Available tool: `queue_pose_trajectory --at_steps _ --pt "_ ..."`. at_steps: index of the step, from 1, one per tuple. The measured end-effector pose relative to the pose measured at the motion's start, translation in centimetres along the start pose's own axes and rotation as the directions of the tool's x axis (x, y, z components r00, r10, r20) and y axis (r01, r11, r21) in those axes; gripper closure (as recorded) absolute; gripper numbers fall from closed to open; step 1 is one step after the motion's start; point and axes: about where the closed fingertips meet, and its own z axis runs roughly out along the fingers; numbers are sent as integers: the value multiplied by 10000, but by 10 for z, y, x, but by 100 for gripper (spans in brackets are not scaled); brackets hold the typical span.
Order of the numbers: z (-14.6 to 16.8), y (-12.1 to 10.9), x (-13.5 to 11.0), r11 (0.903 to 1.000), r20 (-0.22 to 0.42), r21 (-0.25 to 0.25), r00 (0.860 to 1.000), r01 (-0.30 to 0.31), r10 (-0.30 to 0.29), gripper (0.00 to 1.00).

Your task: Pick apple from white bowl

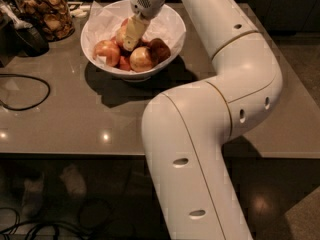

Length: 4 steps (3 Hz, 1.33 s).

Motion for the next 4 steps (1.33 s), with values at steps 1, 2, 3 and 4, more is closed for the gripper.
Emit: queue_pose_trajectory --at_steps 1,2,3,4 --pt "4 -7 -8 9998 274 222 9996 9 -15 75" --pt "3 -7 -8 9998 274 222 9996 9 -15 96" --pt "3 -7 -8 9997 276 224 9996 5 -11 100" --pt "1 -9 -11 9992 356 380 9993 97 -111 100"
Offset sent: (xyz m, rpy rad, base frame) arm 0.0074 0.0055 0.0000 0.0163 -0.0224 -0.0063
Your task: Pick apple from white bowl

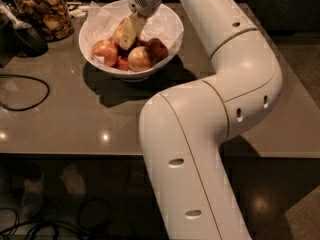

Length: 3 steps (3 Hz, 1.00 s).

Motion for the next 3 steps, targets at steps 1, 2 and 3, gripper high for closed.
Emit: queue_pose_trajectory --at_steps 1,2,3 --pt "-12 1 -12 9988 183 347 9992 356 -362 100" --pt "-22 3 -19 9968 291 579 9980 543 -561 100" --pt "-27 6 -21 9958 335 664 9973 629 -652 100"
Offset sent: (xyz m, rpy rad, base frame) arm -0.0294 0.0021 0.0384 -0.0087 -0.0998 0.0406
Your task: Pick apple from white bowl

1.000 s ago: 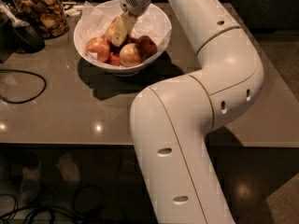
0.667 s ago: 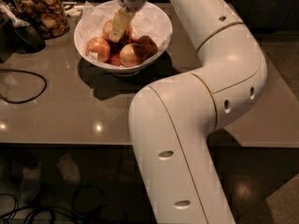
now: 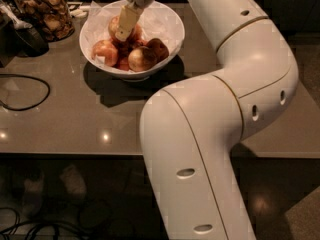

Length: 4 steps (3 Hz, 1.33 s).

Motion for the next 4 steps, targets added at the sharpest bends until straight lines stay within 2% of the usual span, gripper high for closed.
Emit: queue_pose_trajectory --at_steps 1,2,4 --pt "-9 4 -3 9999 174 62 9997 146 -147 100" --pt "-37 20 -16 9980 630 58 9960 633 -635 100" --pt "-83 51 -32 9880 1586 -49 9757 1542 -1515 100"
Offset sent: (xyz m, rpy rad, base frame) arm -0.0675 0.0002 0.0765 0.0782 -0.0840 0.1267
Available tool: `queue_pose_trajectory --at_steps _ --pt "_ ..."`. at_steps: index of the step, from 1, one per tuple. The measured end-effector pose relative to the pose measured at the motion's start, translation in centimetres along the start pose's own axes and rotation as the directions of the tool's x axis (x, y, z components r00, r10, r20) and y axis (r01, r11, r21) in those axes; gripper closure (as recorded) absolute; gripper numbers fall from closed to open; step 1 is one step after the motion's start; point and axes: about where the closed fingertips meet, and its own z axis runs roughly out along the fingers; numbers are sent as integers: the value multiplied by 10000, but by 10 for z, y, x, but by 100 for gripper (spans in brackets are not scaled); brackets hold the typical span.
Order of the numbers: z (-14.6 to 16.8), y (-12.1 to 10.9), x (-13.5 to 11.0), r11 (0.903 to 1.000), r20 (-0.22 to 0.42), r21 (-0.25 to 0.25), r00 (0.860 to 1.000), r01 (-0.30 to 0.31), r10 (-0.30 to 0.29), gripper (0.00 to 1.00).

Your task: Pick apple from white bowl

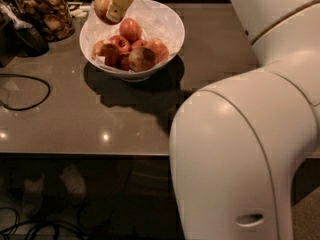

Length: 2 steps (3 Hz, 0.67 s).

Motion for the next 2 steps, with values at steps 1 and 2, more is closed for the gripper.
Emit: queue_pose_trajectory --at_steps 1,2 --pt "-36 33 -5 9993 687 32 9969 379 -380 100" --pt "-32 35 -5 9993 657 -29 9972 368 -366 100"
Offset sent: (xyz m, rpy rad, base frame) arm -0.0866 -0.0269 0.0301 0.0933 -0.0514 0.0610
